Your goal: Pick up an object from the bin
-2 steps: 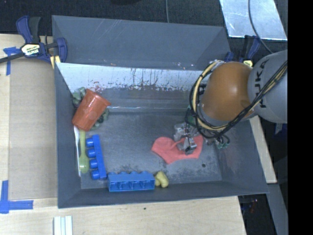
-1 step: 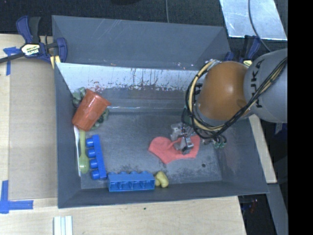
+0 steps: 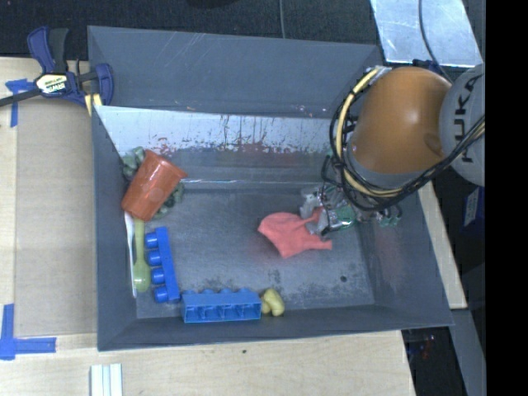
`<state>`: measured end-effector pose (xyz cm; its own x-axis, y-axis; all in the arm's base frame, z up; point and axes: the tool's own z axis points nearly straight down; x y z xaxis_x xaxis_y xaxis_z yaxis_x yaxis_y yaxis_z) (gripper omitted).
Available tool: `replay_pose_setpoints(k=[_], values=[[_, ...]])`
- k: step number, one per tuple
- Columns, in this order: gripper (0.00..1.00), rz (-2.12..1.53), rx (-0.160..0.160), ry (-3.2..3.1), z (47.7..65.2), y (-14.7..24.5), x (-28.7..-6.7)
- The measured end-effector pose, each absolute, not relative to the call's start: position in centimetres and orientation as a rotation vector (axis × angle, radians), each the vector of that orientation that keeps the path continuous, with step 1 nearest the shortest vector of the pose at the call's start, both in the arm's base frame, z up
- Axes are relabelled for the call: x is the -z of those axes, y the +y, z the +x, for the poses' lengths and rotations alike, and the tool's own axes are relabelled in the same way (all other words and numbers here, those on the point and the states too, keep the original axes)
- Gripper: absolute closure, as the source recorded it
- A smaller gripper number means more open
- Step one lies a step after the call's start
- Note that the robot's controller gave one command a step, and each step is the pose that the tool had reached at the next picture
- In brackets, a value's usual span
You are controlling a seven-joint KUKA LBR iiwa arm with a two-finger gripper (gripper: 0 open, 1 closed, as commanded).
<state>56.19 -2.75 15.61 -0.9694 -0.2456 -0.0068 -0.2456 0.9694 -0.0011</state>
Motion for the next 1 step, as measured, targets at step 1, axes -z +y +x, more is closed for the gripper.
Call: replay_pose_setpoints(k=[1], values=[[1.0,-0.406,-0.001,3.111,55.82,-2.23,-23.06]])
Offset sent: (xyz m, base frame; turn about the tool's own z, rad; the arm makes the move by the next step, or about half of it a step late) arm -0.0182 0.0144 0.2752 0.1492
